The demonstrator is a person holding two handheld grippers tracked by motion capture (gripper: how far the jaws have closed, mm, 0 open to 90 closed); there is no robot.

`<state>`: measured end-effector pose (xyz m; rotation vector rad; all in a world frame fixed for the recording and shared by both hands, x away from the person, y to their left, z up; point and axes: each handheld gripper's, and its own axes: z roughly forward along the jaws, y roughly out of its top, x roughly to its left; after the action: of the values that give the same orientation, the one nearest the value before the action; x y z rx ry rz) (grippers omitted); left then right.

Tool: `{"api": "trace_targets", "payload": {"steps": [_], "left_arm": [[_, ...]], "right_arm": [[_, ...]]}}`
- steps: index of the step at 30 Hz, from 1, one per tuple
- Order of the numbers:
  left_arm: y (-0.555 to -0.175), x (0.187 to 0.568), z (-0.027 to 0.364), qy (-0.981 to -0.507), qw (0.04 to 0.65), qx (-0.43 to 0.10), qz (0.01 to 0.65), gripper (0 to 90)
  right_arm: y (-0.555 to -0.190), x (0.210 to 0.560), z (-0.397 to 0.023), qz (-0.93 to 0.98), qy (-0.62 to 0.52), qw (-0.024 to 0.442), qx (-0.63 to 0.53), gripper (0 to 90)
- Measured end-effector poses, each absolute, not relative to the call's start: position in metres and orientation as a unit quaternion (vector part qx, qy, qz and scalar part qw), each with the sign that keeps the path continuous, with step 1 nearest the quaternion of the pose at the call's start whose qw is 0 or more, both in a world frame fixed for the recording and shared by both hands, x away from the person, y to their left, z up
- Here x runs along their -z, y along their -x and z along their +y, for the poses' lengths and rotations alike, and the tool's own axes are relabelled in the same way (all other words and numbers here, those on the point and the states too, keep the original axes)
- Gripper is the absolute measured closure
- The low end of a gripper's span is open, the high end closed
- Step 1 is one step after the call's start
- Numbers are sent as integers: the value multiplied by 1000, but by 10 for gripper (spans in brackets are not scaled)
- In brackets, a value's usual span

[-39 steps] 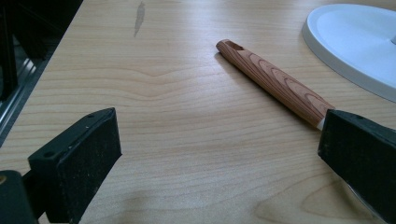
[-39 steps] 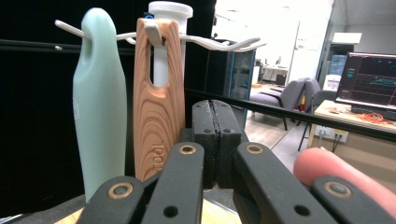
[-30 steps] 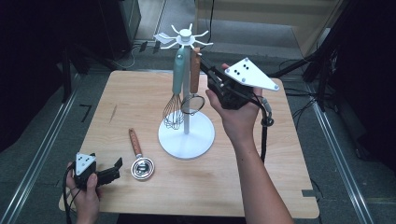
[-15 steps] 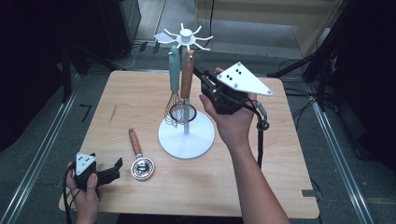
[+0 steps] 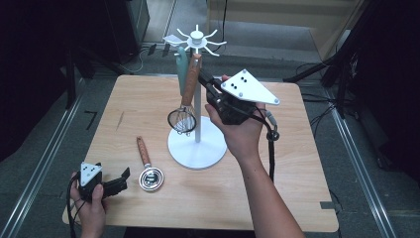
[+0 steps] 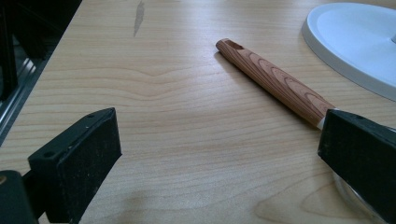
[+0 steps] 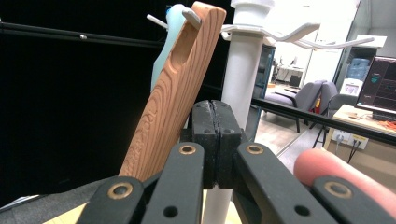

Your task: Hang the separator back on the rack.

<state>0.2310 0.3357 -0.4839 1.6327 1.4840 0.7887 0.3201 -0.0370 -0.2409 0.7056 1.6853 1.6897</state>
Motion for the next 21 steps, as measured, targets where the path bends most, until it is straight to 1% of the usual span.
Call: {"api": "trace_targets", "payload": {"steps": [21], "left_arm": [[-231, 484, 337, -644, 387, -307, 585, 0]], "right_arm": [[-324, 259, -54, 640, -295, 332, -627, 890]]}}
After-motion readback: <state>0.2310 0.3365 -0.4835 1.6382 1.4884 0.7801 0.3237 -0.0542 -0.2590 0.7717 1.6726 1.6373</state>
